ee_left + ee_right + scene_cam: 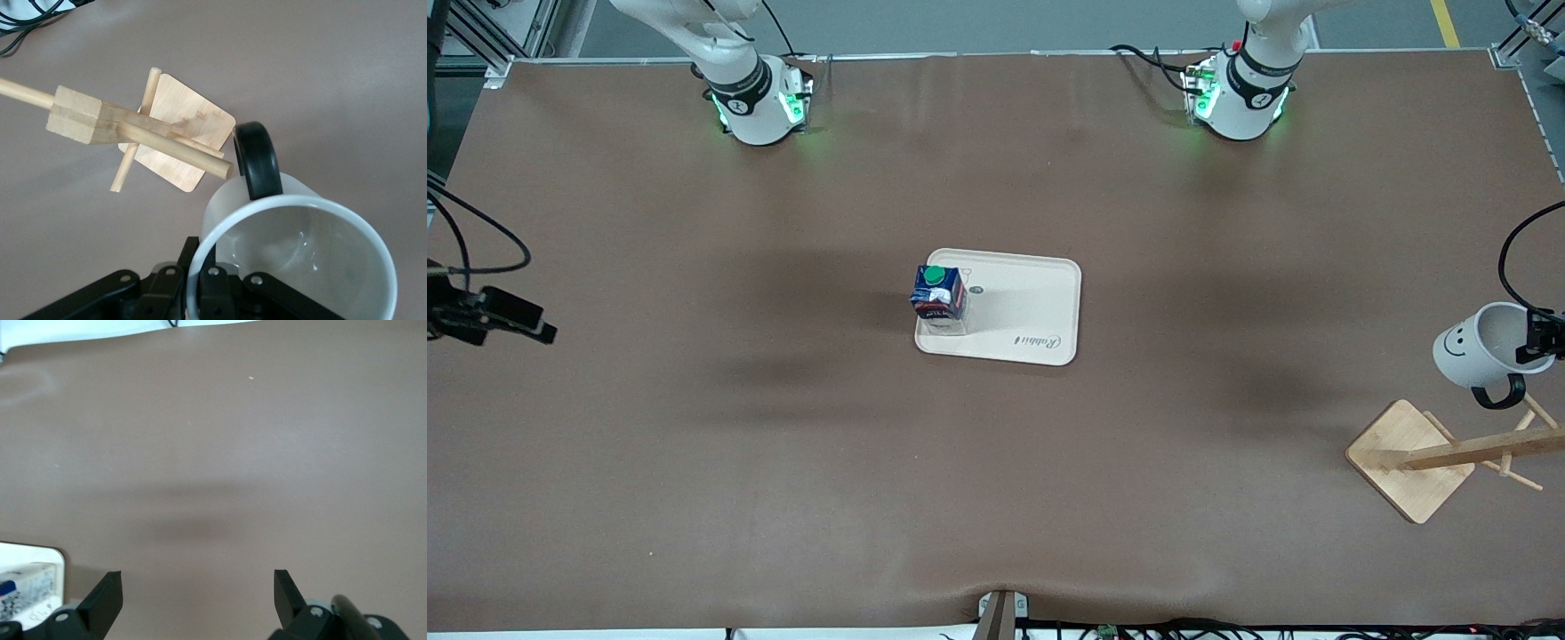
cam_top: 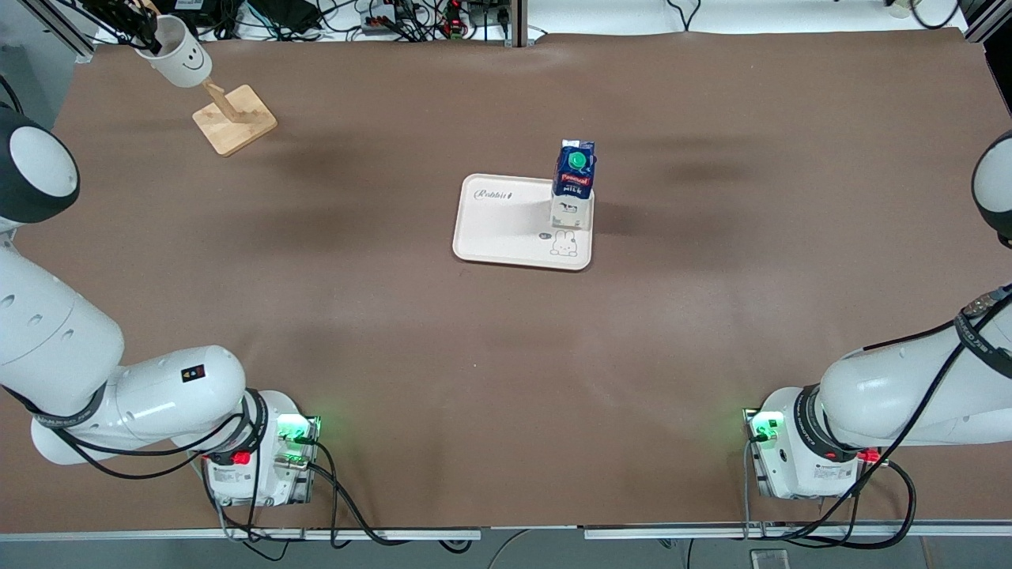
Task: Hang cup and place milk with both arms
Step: 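Hang the mug handle on the stand peg while the right gripper reaches the milk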
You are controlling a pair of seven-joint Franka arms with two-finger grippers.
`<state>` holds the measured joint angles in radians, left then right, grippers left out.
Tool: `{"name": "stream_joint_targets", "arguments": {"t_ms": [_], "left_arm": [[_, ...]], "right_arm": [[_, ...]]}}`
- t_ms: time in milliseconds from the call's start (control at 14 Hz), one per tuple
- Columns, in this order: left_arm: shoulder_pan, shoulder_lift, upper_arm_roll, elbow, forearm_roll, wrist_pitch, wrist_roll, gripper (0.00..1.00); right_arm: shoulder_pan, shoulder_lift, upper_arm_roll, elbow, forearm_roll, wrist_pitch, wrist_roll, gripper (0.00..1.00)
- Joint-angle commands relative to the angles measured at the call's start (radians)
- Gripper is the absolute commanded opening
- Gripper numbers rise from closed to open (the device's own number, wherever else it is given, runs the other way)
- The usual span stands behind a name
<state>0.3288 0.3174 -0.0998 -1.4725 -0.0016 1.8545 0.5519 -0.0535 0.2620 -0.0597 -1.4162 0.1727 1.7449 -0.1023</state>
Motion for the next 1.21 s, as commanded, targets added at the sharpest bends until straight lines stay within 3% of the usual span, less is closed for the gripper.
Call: {"name": "stream_joint_targets", "arguments": {"t_ms": [0,214,357,571,714,929,1143], "left_arm": [[0.048,-0.008,-0.004,0.012,-0.02,-0.023,0.059,0.0],[0.07,-0.006,-0.004,0.014,-0.023,-0.023,0.115,0.0],[0.078,-0.003,-0.003,0.014,-0.037,-0.023,0.122,0.0],[0.091,0.012,-0.003,0.014,-0.054,-0.015,0.141,0.0],[0.099,0.028,-0.003,0.017,-0.054,0.005,0.163,0.0],[0.091,0.038,-0.003,0.027,-0.054,0.021,0.152,0.2],[0.091,0.069,-0.004,0.069,-0.054,0.025,0.154,0.2]], "right_arm": [[0.033,0.017,0.003,0.003,0.031,0.01,0.015,1.0],[0.092,0.014,0.006,-0.023,0.031,-0.034,0.016,1.0],[0.215,0.019,0.0,-0.071,0.016,-0.112,0.019,1.0],[0.291,0.008,0.008,-0.194,0.045,-0.085,0.318,1.0],[0.363,-0.006,0.006,-0.24,0.041,-0.042,0.361,1.0],[0.493,-0.01,0.006,-0.247,0.041,0.013,0.514,1.0],[0.622,0.005,0.006,-0.248,0.037,0.123,0.688,1.0]]}}
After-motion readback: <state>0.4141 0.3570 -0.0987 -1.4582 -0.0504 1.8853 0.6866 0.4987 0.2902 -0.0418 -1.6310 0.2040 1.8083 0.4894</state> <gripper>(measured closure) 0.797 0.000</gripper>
